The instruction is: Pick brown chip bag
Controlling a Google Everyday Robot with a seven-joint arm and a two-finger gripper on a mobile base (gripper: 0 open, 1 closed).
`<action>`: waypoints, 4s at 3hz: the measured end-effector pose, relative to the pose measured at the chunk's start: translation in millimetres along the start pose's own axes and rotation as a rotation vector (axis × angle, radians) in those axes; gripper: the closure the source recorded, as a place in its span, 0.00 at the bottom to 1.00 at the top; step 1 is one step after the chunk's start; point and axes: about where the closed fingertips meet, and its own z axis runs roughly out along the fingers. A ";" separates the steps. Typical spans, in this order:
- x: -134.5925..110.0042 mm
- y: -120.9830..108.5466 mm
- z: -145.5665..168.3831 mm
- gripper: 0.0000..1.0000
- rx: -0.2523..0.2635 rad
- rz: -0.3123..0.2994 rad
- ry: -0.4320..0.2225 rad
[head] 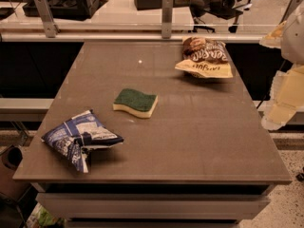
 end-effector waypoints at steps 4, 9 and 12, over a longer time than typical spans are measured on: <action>-14.9 -66.8 15.9 0.00 0.136 0.048 -0.106; -60.9 -175.0 84.0 0.00 0.298 0.135 -0.160; -63.7 -243.7 174.4 0.00 0.238 0.159 -0.045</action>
Offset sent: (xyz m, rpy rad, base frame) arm 0.0277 -0.0011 0.0037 0.0017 -0.0470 -0.0166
